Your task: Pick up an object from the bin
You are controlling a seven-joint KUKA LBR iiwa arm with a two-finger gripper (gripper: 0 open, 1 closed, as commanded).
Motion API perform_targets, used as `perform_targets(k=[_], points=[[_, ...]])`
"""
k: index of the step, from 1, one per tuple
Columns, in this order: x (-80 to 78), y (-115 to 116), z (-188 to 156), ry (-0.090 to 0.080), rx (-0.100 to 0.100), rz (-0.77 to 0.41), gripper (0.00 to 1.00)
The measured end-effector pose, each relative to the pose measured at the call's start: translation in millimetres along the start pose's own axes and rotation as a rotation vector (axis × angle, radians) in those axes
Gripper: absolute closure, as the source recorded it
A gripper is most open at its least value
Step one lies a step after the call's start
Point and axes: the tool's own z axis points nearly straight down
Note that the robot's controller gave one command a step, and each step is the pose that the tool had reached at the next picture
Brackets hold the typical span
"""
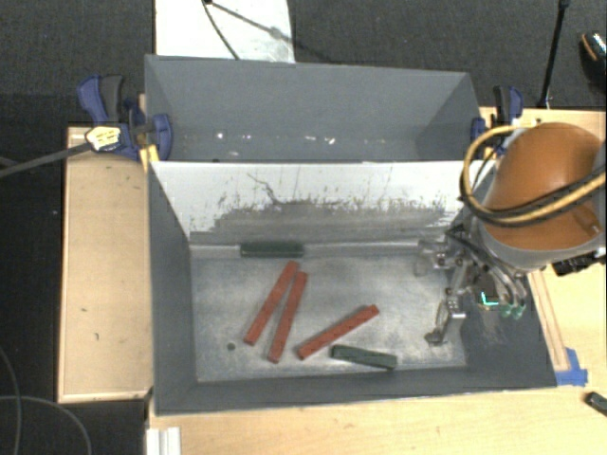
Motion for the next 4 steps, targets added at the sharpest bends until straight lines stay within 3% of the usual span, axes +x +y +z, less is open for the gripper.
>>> perform_targets(k=[1, 2, 3, 4], points=[[-22.9, 47.8, 132.6, -0.001, 0.0, -0.121, 0.0], [-83.6, 37.7, 128.2, -0.013, 0.002, -0.262, 0.0], [-69.3, 40.1, 128.9, -0.007, 0.002, -0.57, 0.0], [-69.6, 40.0, 128.5, -0.007, 0.002, -0.568, 1.0]])
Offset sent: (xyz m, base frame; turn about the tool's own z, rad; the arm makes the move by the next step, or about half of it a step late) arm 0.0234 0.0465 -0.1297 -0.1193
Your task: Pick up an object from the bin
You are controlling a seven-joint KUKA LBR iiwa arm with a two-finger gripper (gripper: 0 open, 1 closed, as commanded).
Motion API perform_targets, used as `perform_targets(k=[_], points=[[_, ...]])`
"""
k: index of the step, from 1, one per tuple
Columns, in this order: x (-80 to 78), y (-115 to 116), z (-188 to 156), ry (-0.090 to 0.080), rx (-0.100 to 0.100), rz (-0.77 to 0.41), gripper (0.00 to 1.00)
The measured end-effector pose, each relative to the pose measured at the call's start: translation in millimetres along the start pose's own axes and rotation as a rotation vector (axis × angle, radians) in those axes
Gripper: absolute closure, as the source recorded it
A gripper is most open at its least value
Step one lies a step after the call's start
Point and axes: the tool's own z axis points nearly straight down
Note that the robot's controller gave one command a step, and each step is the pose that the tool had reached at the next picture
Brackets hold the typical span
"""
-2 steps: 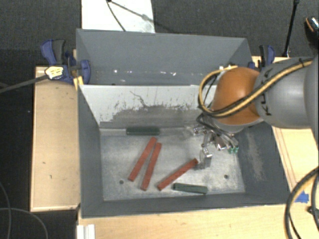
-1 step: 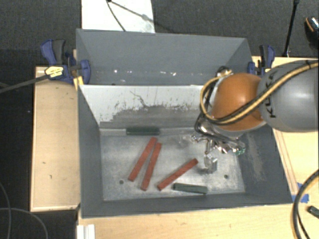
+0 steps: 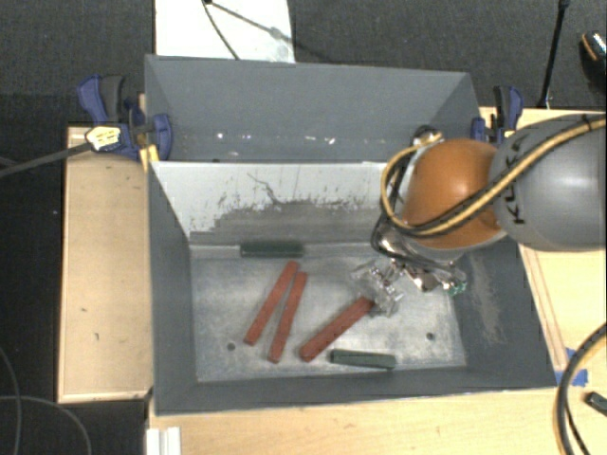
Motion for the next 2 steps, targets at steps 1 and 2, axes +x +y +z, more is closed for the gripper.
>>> perform_targets(k=[1, 2], points=[[-53.3, 27.2, -167.0, -0.009, 0.005, -0.238, 1.0], [-32.4, 39.5, -140.4, 0.001, -0.001, -0.537, 1.0]])
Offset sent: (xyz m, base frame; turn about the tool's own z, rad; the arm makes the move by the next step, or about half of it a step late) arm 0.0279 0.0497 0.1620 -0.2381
